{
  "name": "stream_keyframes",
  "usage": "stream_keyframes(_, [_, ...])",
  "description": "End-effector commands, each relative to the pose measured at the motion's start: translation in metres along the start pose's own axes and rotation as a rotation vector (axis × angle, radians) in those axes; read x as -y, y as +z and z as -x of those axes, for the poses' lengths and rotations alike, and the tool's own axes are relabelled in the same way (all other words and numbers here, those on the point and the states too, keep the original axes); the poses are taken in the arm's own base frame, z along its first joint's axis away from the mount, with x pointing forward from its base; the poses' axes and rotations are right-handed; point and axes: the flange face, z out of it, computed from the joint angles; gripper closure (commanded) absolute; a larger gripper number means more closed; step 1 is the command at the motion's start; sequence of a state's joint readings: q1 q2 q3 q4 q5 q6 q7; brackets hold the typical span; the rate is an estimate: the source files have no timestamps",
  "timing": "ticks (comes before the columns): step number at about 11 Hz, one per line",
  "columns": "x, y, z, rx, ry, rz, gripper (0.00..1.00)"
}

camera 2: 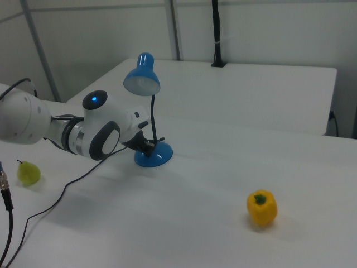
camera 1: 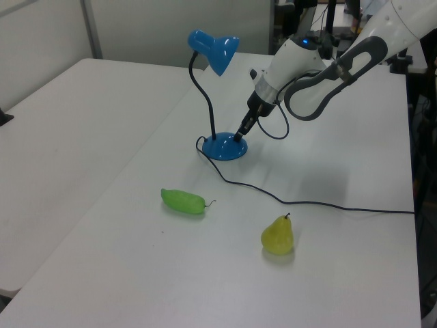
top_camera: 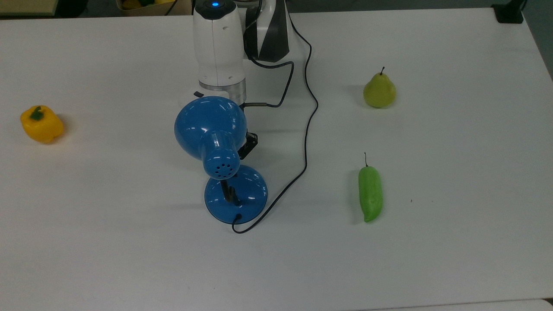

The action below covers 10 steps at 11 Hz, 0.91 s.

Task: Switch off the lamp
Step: 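Press the switch on the lamp base with the gripper fingers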

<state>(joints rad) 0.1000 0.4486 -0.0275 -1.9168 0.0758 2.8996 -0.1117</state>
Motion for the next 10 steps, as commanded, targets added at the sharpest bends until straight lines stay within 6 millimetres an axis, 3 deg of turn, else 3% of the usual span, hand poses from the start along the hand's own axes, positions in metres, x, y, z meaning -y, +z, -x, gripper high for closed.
stream_keyframes(1, [0.014,-0.015,0.01,0.131,0.01,-0.033,1.0])
stream_keyframes(5, [0.02,-0.08,-0.001,0.396,-0.022,-0.075,1.0])
stream_keyframes(8, [0.022,-0.13,0.003,0.522,-0.033,-0.091,0.99])
stream_keyframes(10, [0.016,-0.175,0.004,0.565,-0.022,-0.099,0.83])
